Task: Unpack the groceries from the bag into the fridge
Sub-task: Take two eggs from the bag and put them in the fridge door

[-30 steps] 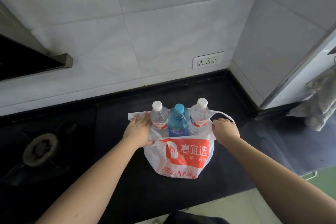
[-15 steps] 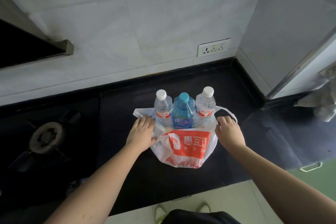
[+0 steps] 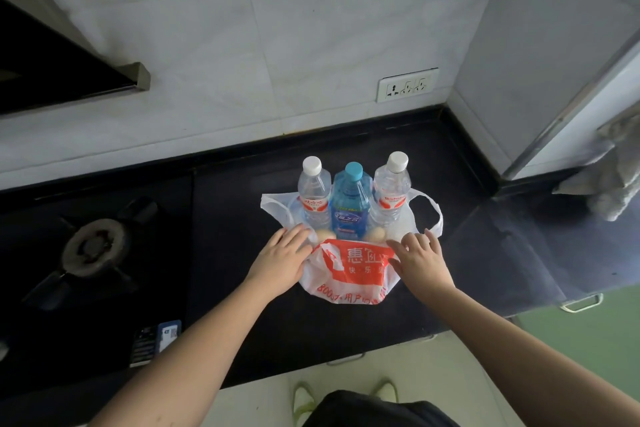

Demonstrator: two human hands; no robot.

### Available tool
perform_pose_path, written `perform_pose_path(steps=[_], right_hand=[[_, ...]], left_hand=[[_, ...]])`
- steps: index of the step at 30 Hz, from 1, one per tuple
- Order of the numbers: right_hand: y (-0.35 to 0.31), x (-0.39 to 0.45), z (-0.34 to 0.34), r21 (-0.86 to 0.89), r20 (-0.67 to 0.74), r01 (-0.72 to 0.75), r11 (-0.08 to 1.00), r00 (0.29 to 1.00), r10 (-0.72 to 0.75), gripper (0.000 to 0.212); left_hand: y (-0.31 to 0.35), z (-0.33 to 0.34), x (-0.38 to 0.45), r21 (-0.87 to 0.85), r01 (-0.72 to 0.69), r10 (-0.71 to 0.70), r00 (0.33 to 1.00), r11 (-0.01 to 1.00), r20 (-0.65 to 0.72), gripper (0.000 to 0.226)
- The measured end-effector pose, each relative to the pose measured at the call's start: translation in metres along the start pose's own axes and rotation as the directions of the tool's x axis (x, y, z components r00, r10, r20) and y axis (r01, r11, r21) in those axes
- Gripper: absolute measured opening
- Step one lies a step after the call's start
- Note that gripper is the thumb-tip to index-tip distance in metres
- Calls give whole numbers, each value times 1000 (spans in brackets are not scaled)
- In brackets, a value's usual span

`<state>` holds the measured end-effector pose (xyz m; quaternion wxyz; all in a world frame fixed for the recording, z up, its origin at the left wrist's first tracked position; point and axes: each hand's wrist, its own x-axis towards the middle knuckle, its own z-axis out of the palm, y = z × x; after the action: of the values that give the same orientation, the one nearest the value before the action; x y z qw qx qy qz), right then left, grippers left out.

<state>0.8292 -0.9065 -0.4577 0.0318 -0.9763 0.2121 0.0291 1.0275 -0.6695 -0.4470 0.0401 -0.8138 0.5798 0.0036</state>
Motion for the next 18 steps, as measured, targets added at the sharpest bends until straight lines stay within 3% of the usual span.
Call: perform_pose_path(steps=[3,8,13,18], right_hand=[[4,0,2,-20,-68,56,998,996,-57,23],[12,-6,3,-33,-155,223,974,962,-226,18],[10,-14,1,-66,-41,420,905,905,-423,31],[13,-18,8,4,37,391,920,920,-391,34]], left_hand=[[3,1,-2,-45,-44,43,999,998,-15,31],[4,0,-10,-42,-124,125,992,991,20,41],[10,-13,-17,-82,-99,108,988,992,107,38],[7,-9,-17,-115,-46,65,984,992,163,39]])
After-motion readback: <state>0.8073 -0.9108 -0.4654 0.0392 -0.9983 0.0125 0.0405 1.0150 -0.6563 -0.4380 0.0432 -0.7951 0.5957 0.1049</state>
